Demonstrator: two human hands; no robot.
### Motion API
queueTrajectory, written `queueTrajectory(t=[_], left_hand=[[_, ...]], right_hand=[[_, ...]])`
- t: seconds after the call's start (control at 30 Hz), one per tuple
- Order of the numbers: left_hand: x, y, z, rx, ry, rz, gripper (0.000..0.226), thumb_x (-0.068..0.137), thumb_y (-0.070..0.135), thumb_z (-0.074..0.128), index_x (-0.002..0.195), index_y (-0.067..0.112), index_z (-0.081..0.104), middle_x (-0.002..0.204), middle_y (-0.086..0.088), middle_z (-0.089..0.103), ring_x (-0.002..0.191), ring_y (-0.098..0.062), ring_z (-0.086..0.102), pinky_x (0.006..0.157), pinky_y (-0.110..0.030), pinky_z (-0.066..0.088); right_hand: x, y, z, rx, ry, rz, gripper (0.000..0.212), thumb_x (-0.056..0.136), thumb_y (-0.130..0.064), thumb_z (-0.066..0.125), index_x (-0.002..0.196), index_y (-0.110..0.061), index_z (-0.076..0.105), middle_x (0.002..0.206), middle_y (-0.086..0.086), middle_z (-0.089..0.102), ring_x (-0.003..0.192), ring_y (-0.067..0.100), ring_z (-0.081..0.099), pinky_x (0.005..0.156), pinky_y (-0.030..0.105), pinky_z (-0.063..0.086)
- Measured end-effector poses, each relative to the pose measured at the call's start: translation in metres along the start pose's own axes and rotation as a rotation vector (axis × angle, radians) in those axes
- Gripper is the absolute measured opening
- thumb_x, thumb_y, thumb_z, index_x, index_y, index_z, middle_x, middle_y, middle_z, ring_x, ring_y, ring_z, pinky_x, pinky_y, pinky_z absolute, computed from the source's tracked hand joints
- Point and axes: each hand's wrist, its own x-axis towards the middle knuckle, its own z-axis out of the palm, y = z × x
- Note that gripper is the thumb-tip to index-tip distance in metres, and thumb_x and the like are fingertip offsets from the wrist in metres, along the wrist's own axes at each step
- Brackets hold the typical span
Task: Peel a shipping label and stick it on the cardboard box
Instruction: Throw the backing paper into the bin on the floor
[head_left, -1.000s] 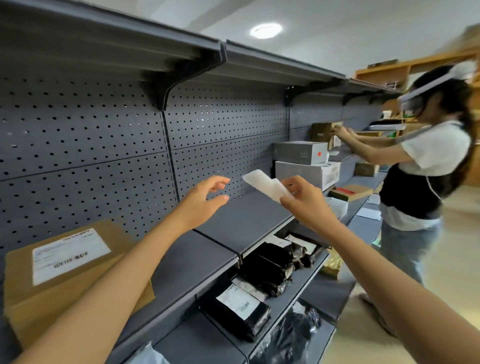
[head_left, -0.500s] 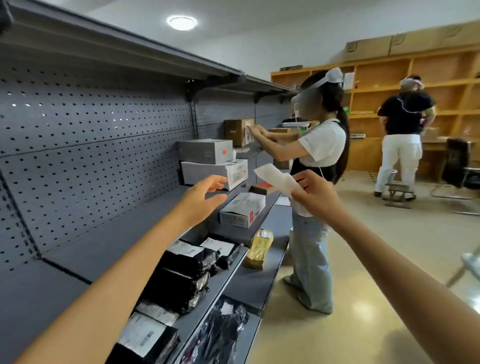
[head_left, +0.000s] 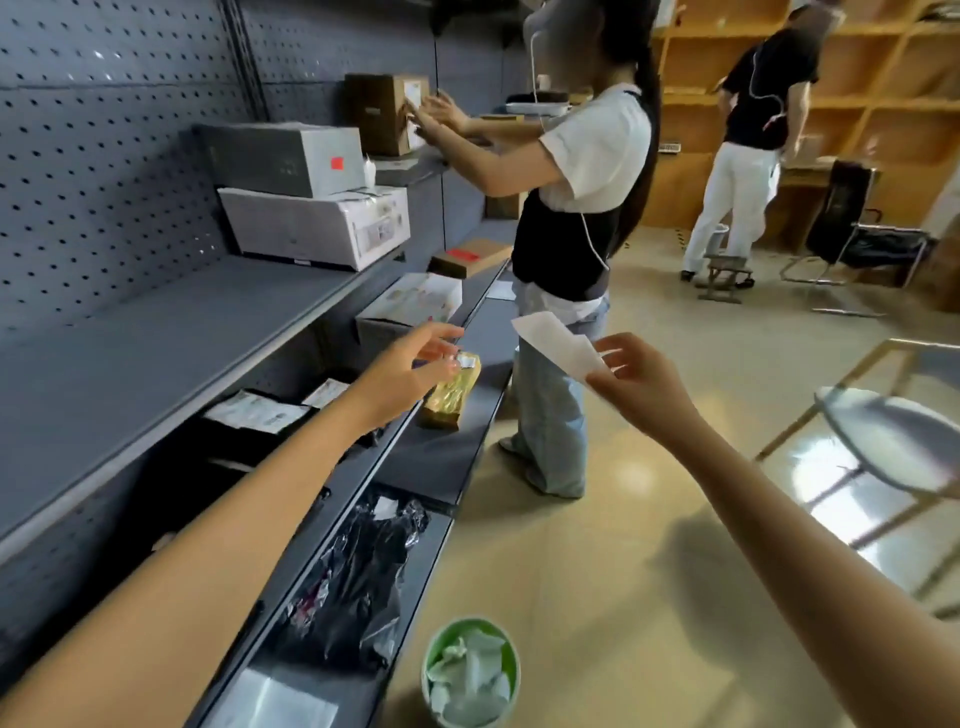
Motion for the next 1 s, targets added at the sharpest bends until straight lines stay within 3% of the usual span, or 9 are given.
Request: queueTrajectory(t=[0.07,0.17,0.3,0.47,0.6,0.7,0.77,0.9,1.0], left_hand=[[0.007,-0.031,0.014,-0.031,-0.023,-0.041,0.030,0.088,0.009,0.049,0.115,0.022,0.050,0.111,-0.001,0.055,0.106,-0.012,0.049,0.084,-0.012,0.038],[0.011,-0.084,0.035,-0.080,-0.082,-0.140,0.031,0.088,0.011,0.050,0.117,0.022,0.049,0.113,-0.002,0.055,0.110,-0.015,0.049,0.095,-0.025,0.037],[0.011,-0.160,0.067,-0.133,-0.176,-0.266,0.034,0.088,0.011,0.050,0.121,0.019,0.048,0.115,-0.003,0.055,0.114,-0.017,0.049,0.098,-0.030,0.037],[0.005,-0.257,0.115,-0.221,-0.264,-0.406,0.037,0.082,0.020,0.056,0.118,0.020,0.049,0.115,-0.006,0.054,0.109,-0.015,0.049,0.084,-0.014,0.040],[-0.004,-0.335,0.158,-0.232,-0.331,-0.520,0.036,0.087,0.007,0.051,0.122,0.011,0.048,0.116,-0.009,0.052,0.108,-0.016,0.048,0.074,-0.003,0.039],[-0.013,-0.387,0.185,-0.271,-0.348,-0.594,0.030,0.086,0.009,0.054,0.114,0.016,0.049,0.112,-0.007,0.052,0.109,-0.017,0.048,0.086,-0.016,0.038],[-0.020,-0.414,0.198,-0.295,-0.346,-0.637,0.037,0.076,0.023,0.056,0.112,0.020,0.048,0.111,-0.007,0.052,0.107,-0.016,0.048,0.091,-0.024,0.035],[-0.034,-0.469,0.220,-0.326,-0.289,-0.724,0.052,0.067,0.031,0.050,0.117,0.017,0.048,0.113,-0.008,0.053,0.106,-0.016,0.049,0.089,-0.025,0.035],[-0.049,-0.506,0.228,-0.347,-0.273,-0.768,0.041,0.077,0.029,0.053,0.117,0.022,0.047,0.116,-0.004,0.055,0.107,-0.015,0.050,0.085,-0.025,0.038]], right_hand=[[0.000,0.024,0.024,0.017,-0.036,0.077,0.031,0.076,-0.008,0.060,0.107,-0.013,0.060,0.095,0.005,0.062,0.072,0.015,0.058,0.053,0.014,0.045],[-0.005,0.061,0.061,0.008,-0.089,0.180,0.029,0.076,-0.010,0.060,0.105,-0.016,0.061,0.092,0.002,0.061,0.068,0.007,0.056,0.047,0.002,0.040],[-0.017,0.118,0.121,0.003,-0.164,0.301,0.029,0.076,-0.012,0.062,0.105,-0.017,0.060,0.096,0.004,0.063,0.075,0.017,0.059,0.053,0.016,0.043],[-0.036,0.189,0.196,0.005,-0.280,0.455,0.029,0.079,-0.015,0.063,0.108,-0.018,0.058,0.095,0.002,0.061,0.069,0.012,0.057,0.046,0.013,0.043],[-0.055,0.249,0.253,-0.005,-0.328,0.559,0.029,0.079,-0.019,0.064,0.107,-0.017,0.057,0.091,-0.002,0.058,0.073,0.013,0.057,0.052,0.018,0.044],[-0.069,0.293,0.293,0.005,-0.355,0.641,0.031,0.079,-0.016,0.064,0.109,-0.015,0.056,0.093,0.000,0.059,0.077,0.018,0.059,0.054,0.020,0.044],[-0.078,0.318,0.315,0.013,-0.360,0.682,0.031,0.078,-0.013,0.064,0.109,-0.014,0.056,0.092,0.001,0.059,0.077,0.019,0.058,0.056,0.022,0.046],[-0.100,0.369,0.362,0.025,-0.387,0.769,0.033,0.078,-0.013,0.064,0.109,-0.013,0.054,0.092,0.000,0.058,0.078,0.021,0.058,0.063,0.030,0.050],[-0.121,0.399,0.399,0.053,-0.414,0.853,0.036,0.077,-0.011,0.065,0.111,-0.010,0.054,0.096,0.003,0.058,0.082,0.022,0.057,0.069,0.030,0.048]])
